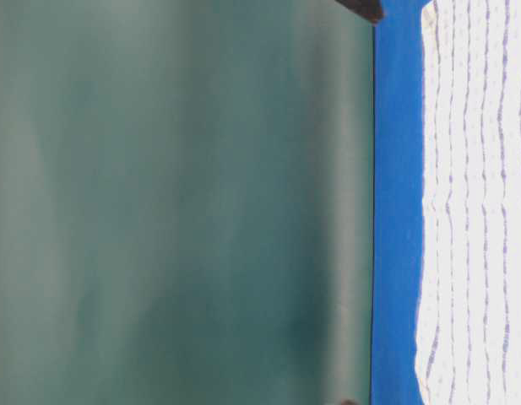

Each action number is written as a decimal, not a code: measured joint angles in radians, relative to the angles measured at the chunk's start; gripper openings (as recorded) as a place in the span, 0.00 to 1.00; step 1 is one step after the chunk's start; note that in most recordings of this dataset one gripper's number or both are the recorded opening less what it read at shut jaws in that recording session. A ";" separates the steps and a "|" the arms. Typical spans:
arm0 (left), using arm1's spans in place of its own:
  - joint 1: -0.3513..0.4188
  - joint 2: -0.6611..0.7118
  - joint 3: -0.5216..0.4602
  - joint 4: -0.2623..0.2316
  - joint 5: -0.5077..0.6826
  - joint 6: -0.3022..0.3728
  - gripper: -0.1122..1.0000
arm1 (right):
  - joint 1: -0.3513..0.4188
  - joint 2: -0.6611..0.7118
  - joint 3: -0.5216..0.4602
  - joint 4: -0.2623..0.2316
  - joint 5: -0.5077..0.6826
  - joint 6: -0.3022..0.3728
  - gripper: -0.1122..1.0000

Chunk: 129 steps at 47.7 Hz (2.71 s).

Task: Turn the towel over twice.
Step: 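Move both grippers to the far corners of the striped towel, then pinch the far towel corners with left and right grippers, then lift the held far edge up and pull it away from the table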

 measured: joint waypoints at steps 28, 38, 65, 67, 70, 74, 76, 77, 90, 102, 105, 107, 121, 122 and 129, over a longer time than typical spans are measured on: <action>0.060 0.387 -0.103 -0.002 -0.098 -0.002 0.59 | -0.043 0.225 -0.057 0.000 -0.074 0.000 0.53; 0.077 0.387 -0.110 -0.003 -0.040 0.000 0.13 | -0.043 0.225 -0.058 0.000 -0.072 -0.003 0.15; 0.100 0.310 -0.160 -0.003 -0.017 0.000 0.13 | -0.092 0.195 -0.094 0.000 -0.069 -0.009 0.15; 0.109 0.291 -0.164 -0.003 -0.006 0.003 0.13 | -0.106 0.184 -0.098 0.000 -0.067 -0.014 0.15; 0.121 0.267 -0.170 -0.003 0.006 0.000 0.13 | -0.123 0.169 -0.107 0.000 -0.060 -0.020 0.15; 0.141 0.232 -0.179 -0.003 0.015 0.003 0.13 | -0.143 0.146 -0.121 0.000 -0.046 -0.032 0.15; 0.153 0.215 -0.184 -0.003 0.018 0.002 0.13 | -0.152 0.133 -0.129 0.000 -0.038 -0.040 0.15; 0.158 0.206 -0.187 -0.003 0.020 0.003 0.13 | -0.156 0.126 -0.133 0.000 -0.034 -0.046 0.15; 0.207 0.074 -0.232 -0.003 0.066 0.080 0.13 | -0.202 0.008 -0.201 0.000 0.052 -0.097 0.15; 0.210 -0.035 -0.285 -0.003 0.094 0.158 0.13 | -0.204 -0.115 -0.281 -0.008 0.149 -0.141 0.15; 0.210 -0.054 -0.295 -0.003 0.094 0.164 0.13 | -0.206 -0.141 -0.302 -0.009 0.176 -0.153 0.15; 0.210 -0.064 -0.299 -0.005 0.094 0.173 0.13 | -0.204 -0.158 -0.316 -0.011 0.193 -0.160 0.15; 0.209 -0.133 -0.321 -0.005 0.092 0.184 0.13 | -0.204 -0.267 -0.397 -0.014 0.302 -0.183 0.15; 0.207 -0.138 -0.322 -0.005 0.092 0.184 0.13 | -0.206 -0.273 -0.399 -0.015 0.308 -0.183 0.15; 0.178 -0.173 -0.316 -0.005 0.092 0.184 0.13 | -0.195 -0.313 -0.394 -0.015 0.336 -0.172 0.15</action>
